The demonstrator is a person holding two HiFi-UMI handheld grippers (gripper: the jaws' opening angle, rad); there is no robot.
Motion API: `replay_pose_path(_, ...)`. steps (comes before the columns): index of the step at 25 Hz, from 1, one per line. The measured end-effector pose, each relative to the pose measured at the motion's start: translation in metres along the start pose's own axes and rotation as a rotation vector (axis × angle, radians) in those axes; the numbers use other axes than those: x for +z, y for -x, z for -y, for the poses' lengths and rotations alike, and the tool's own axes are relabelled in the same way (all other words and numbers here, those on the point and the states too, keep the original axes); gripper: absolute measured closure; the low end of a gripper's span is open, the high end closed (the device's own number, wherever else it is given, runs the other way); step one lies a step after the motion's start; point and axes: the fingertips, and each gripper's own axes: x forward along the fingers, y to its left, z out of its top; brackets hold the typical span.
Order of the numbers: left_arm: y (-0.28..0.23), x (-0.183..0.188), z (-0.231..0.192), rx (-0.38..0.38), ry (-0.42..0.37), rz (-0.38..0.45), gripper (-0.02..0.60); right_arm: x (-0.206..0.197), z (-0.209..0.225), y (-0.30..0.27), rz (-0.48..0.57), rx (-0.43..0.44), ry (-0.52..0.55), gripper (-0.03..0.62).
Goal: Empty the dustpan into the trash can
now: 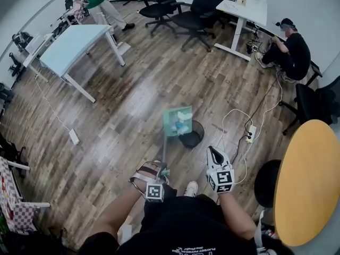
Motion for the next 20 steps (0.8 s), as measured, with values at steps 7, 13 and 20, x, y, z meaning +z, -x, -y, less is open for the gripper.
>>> replay_pose_path(7, 0.002, 0.016, 0.0, -0.05, -0.157, 0.015, 0.483, 0.003, -0.001, 0.002, 0.01, 0.002, -0.013, 0.571)
replay_pose_path(13, -0.004, 0.017, -0.008, -0.07, -0.206, 0.026, 0.483, 0.003, 0.001, 0.003, 0.015, 0.0, -0.016, 0.571)
replay_pose_path(20, -0.008, 0.032, -0.013, -0.032, -0.302, 0.047, 0.483, -0.006, 0.009, 0.01, 0.002, -0.01, -0.022, 0.571)
